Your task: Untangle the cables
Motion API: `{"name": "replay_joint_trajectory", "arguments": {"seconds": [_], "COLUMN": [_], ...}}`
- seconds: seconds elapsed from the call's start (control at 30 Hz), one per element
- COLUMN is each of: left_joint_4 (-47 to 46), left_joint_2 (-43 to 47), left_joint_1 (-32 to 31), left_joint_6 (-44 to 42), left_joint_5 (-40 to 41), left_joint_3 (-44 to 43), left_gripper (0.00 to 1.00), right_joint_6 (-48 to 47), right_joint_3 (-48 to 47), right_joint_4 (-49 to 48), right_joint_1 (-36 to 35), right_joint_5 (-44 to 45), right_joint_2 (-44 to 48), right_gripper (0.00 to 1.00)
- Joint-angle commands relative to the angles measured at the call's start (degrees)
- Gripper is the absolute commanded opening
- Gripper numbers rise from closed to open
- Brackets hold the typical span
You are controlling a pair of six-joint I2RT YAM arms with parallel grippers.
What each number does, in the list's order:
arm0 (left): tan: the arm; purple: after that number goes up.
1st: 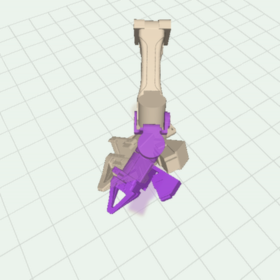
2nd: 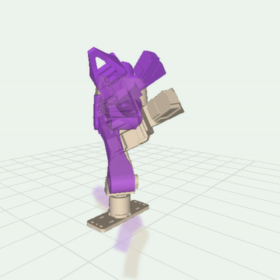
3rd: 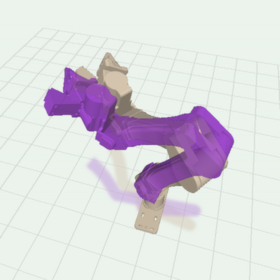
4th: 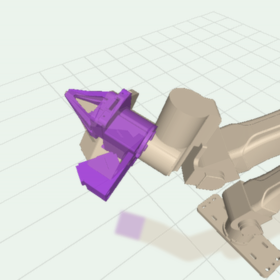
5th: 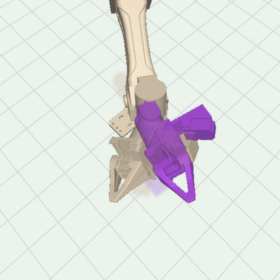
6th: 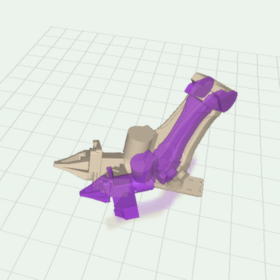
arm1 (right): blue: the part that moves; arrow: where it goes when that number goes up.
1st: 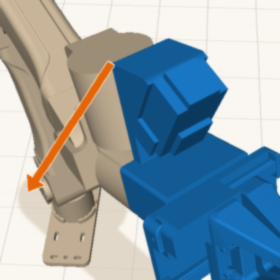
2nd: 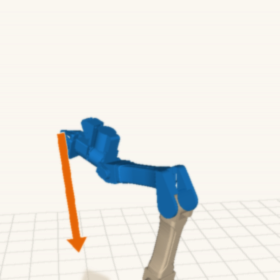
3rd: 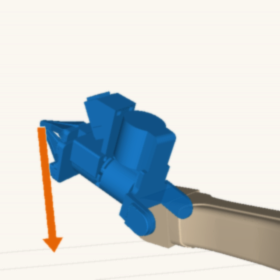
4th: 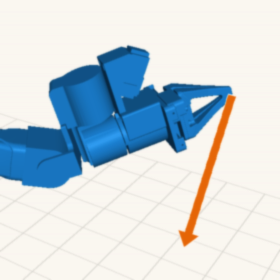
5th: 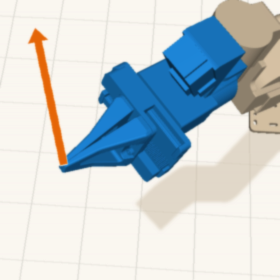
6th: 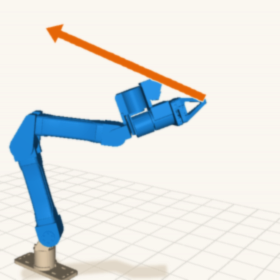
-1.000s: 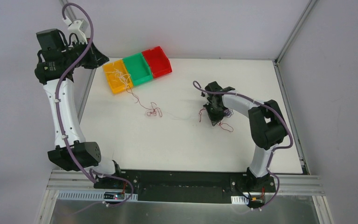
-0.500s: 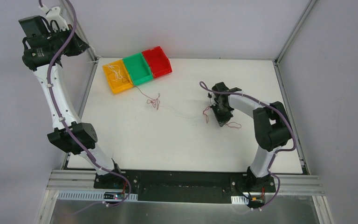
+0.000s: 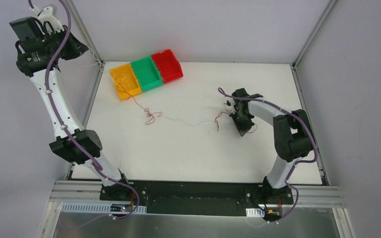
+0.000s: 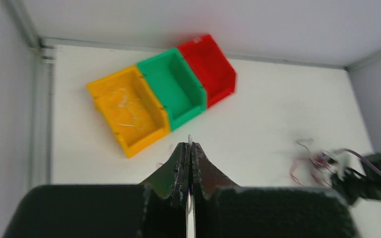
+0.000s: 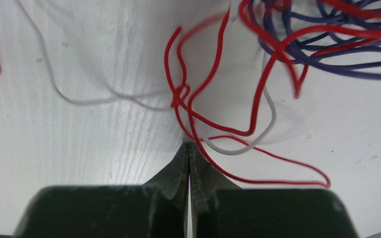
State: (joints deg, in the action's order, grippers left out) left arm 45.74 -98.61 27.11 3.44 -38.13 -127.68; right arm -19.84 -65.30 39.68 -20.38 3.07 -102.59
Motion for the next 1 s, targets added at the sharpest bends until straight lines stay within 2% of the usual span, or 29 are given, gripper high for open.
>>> {"name": "replay_joint_trajectory", "arguments": {"seconds": [0.0, 0.07, 0.1, 0.17, 0.2, 0.27, 0.4, 0.6, 0.77, 0.97], "left_joint_4": [-1.08, -1.39, -1.88, -2.86, -3.45, -4.19, -7.16, -10.58, -12.07, -13.58], "left_joint_2": [4.59, 8.05, 9.82, 12.18, 12.87, 13.84, 14.99, 15.05, 15.22, 16.26], "left_joint_1": [-3.32, -7.91, -9.93, -13.36, -14.75, -17.30, -21.73, -25.67, -26.90, -26.92], "left_joint_6": [6.26, 5.50, 5.60, 7.25, 8.61, 11.13, 16.56, 23.01, 26.22, 28.00], "left_joint_5": [-23.39, -23.66, -23.05, -21.88, -21.57, -20.94, -20.09, -20.18, -19.89, -20.17], "left_joint_3": [4.67, 8.65, 10.56, 13.44, 14.26, 15.02, 15.07, 13.59, 13.34, 15.21], "left_gripper": [0.00, 0.00, 0.00, 0.00, 0.00, 0.00, 0.00, 0.00, 0.00, 0.00], "right_joint_6": [-2.06, -1.14, -0.38, 1.42, 2.17, 3.93, 7.53, 8.95, 11.78, 8.55], "right_joint_3": [-0.85, -3.21, -4.36, -6.13, -6.64, -6.81, -5.37, -13.13, -12.45, -7.98], "right_joint_4": [5.18, 5.02, 4.73, 2.59, 0.55, -4.75, -19.05, -21.87, -32.58, -48.01], "right_joint_1": [0.47, 0.34, 0.23, -0.18, -0.54, -1.90, -5.17, -13.52, -16.26, -23.12], "right_joint_5": [-10.13, -16.14, -19.02, -24.00, -25.86, -28.26, -34.18, -33.37, -34.18, -32.57], "right_joint_2": [2.22, 5.28, 7.26, 10.15, 11.57, 14.50, 17.64, 13.15, 13.32, 12.87], "right_gripper": [0.08, 0.29, 0.49, 0.73, 0.81, 0.90, 0.99, 0.99, 0.99, 0.99]}}
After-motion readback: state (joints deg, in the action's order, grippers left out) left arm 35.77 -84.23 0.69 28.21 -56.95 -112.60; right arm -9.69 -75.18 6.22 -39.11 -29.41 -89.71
